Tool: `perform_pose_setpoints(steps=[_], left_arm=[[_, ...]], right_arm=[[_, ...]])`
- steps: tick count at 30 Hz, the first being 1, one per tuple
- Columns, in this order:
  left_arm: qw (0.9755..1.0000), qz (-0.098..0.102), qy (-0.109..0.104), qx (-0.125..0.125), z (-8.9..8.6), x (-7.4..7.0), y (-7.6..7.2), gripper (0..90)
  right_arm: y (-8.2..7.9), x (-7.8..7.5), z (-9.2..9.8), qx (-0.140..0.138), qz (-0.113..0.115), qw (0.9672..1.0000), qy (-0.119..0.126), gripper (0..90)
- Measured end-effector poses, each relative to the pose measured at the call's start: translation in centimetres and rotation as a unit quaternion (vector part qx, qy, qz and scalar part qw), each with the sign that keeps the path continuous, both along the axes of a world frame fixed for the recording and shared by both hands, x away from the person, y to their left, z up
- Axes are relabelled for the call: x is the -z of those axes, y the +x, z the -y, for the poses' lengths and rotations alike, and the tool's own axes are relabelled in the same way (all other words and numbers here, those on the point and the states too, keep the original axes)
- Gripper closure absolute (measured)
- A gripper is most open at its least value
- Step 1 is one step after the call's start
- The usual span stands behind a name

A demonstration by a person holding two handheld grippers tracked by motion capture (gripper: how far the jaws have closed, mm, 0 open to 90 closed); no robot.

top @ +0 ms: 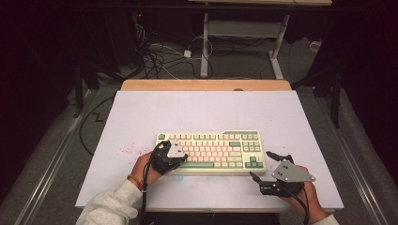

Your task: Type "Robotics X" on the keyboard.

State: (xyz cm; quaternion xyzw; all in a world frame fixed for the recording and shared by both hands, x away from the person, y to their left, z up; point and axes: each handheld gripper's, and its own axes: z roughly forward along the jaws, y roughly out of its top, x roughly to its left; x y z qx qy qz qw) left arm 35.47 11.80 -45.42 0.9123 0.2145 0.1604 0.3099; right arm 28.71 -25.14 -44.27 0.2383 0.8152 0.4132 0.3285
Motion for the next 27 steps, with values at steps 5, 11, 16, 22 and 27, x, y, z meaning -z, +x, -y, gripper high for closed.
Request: perform_pose_setpoints(steps=[5,11,16,22,27], left_arm=[[0.9999,0.010,0.001,0.004,0.0,-0.2,-0.2,87.7],[0.9998,0.019,-0.010,0.002,-0.3,-0.7,-0.4,87.7],[0.9996,0.025,-0.014,-0.002,-0.6,-0.9,-0.4,87.6],[0.9995,0.028,-0.014,-0.004,-0.9,-0.9,-0.5,87.6],[0.9993,0.033,-0.014,-0.007,-1.1,-1.0,-0.6,87.5]], right_arm=[[0.0,-0.1,0.0,0.000,0.002,1.0000,-0.001,17.8],[-0.1,-0.1,0.0,0.000,0.004,1.0000,0.000,17.7],[-0.1,-0.1,0.0,0.000,0.004,1.0000,0.001,17.9],[-0.1,-0.1,0.0,0.000,0.003,1.0000,0.000,18.0],[-0.1,-0.2,0.0,0.000,0.004,1.0000,0.001,18.0]])
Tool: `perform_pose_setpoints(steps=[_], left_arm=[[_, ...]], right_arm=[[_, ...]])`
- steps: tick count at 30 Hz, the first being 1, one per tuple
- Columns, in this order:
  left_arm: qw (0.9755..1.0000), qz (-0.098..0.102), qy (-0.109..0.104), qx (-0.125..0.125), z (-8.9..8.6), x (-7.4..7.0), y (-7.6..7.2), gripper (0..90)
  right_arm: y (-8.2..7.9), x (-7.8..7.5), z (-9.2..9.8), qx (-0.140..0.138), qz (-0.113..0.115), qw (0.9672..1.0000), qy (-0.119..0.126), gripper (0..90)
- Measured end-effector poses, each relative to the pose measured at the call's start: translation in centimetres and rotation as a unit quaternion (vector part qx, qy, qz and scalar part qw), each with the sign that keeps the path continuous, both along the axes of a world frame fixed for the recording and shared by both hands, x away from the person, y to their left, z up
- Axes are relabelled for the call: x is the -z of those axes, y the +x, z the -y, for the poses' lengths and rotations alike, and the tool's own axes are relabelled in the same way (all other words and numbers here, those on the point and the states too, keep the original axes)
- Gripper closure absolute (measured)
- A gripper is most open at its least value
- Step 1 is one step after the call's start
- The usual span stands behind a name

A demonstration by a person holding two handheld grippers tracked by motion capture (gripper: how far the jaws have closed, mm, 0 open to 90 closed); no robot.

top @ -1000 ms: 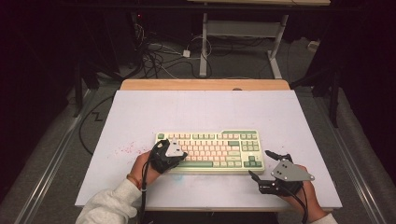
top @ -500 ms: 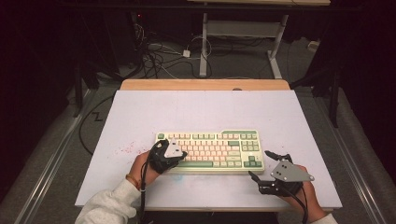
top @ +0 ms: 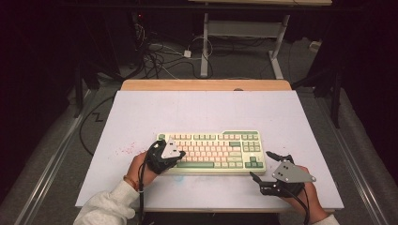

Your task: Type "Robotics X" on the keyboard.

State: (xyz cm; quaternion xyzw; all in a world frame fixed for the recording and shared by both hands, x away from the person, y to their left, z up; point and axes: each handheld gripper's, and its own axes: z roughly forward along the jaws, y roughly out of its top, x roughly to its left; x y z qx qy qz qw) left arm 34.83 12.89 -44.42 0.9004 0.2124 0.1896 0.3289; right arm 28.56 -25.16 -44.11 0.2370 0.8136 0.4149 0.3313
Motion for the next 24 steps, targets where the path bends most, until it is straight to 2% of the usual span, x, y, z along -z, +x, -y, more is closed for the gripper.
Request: perform_pose_setpoints(steps=[9,24], left_arm=[[0.9999,0.011,-0.007,-0.005,-0.6,-0.2,-0.2,87.5],[0.9993,0.029,-0.016,-0.015,-2.8,0.0,-1.4,87.4]], right_arm=[[0.0,0.0,0.0,-0.001,-0.001,1.0000,0.000,18.0],[0.1,-0.1,-0.1,-0.003,-0.001,1.0000,0.000,18.1]])
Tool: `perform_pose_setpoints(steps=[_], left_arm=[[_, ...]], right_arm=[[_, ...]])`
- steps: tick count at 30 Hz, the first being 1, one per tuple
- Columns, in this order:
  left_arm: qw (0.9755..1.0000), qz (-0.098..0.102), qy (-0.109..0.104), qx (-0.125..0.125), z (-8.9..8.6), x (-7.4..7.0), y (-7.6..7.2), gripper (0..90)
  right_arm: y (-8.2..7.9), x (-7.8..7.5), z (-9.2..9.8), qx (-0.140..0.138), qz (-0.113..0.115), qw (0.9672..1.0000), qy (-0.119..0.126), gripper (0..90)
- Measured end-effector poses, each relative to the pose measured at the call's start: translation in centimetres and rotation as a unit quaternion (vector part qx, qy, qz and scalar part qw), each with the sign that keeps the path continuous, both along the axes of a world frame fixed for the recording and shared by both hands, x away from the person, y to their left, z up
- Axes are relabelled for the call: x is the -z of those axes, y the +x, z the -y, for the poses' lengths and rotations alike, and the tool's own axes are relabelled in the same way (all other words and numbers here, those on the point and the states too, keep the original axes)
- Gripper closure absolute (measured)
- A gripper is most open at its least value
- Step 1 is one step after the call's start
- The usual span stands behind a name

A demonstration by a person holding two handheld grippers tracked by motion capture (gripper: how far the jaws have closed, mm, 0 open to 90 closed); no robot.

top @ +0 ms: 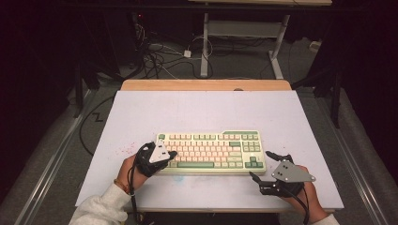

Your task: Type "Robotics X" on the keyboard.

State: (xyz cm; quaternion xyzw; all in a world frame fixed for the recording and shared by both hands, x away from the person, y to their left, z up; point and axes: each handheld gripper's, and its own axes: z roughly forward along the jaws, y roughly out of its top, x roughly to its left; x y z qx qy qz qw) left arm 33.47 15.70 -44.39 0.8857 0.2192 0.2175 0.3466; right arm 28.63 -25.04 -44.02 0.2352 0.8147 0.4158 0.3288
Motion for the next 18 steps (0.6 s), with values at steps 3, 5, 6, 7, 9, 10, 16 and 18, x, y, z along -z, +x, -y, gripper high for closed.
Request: perform_pose_setpoints(steps=[3,5,6,7,9,10,16,18], left_arm=[[1.0000,0.003,-0.001,-0.004,-0.5,0.0,-0.2,87.4],[1.0000,0.006,-0.004,-0.006,-0.8,0.0,-0.4,87.4],[0.9999,0.009,-0.006,-0.006,-1.0,0.1,-0.5,87.4],[0.9999,0.011,-0.007,-0.006,-1.1,0.1,-0.6,87.4],[0.9998,0.014,-0.008,-0.008,-1.3,0.1,-0.8,87.4],[0.9998,0.016,-0.010,-0.010,-1.5,0.2,-0.9,87.4],[0.9995,0.021,-0.014,-0.016,-2.3,0.4,-1.3,87.3],[0.9995,0.020,-0.016,-0.017,-2.6,0.5,-1.5,87.2]], right_arm=[[0.0,0.0,0.0,0.000,0.000,1.0000,-0.001,18.1],[0.0,0.0,0.0,0.000,0.001,1.0000,0.000,18.2],[0.0,0.0,0.0,0.000,0.000,1.0000,0.001,18.3],[0.0,-0.1,0.0,-0.001,0.000,1.0000,0.001,18.3],[0.0,-0.1,0.0,-0.001,0.000,1.0000,0.002,18.4],[0.0,-0.1,-0.1,-0.003,0.001,1.0000,0.001,18.4],[0.1,-0.4,-0.4,-0.007,-0.002,1.0000,0.002,18.5],[0.2,-0.5,-0.6,-0.010,-0.001,0.9999,0.005,18.6]])
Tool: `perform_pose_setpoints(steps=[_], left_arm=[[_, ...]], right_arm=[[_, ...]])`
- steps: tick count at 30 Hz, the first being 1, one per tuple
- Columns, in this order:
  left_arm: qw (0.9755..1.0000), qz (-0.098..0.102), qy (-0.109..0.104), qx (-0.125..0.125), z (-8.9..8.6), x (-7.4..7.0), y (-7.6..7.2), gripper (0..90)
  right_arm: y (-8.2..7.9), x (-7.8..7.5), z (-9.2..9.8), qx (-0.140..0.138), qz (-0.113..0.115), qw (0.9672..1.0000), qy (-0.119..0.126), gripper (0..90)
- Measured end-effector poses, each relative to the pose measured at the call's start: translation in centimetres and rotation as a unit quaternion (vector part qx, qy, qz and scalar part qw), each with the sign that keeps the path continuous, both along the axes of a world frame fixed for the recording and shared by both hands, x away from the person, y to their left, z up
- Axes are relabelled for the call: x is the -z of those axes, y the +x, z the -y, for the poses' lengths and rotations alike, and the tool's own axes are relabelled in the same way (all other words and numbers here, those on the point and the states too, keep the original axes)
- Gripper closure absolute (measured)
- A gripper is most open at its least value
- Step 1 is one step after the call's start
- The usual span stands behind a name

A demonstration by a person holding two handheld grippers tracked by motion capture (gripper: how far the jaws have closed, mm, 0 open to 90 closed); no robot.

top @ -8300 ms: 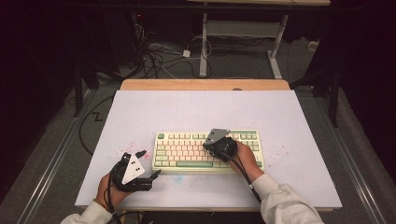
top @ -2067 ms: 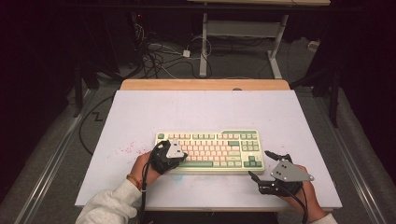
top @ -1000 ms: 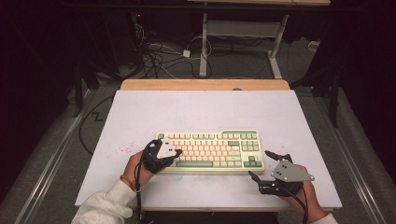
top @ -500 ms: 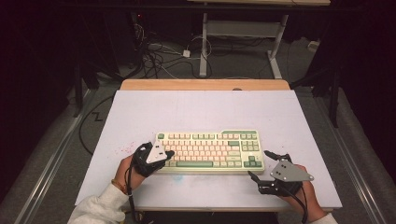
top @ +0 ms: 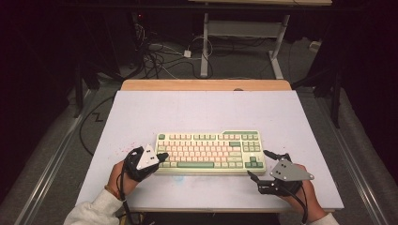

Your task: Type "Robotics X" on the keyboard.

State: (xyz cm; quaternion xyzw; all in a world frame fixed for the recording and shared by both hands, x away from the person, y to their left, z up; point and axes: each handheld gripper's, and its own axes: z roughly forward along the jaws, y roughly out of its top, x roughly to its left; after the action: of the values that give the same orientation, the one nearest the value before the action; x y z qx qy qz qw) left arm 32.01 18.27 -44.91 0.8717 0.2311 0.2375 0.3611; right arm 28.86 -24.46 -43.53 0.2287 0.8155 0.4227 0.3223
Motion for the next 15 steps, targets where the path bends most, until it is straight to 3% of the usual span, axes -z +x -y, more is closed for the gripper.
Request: perform_pose_setpoints(steps=[2,12,15], left_arm=[[1.0000,0.002,0.000,-0.004,-0.3,0.1,-0.1,82.9],[0.9998,0.007,-0.010,-0.017,-1.4,0.2,-0.7,82.8],[0.9997,0.007,-0.014,-0.017,-1.6,0.2,-0.8,78.1]], right_arm=[[0.1,-0.2,-0.2,-0.002,-0.004,1.0000,0.004,18.7],[1.0,-0.9,-2.4,-0.029,-0.001,0.9996,0.004,18.8],[1.4,-1.0,-2.8,-0.033,-0.004,0.9994,0.005,18.8]])
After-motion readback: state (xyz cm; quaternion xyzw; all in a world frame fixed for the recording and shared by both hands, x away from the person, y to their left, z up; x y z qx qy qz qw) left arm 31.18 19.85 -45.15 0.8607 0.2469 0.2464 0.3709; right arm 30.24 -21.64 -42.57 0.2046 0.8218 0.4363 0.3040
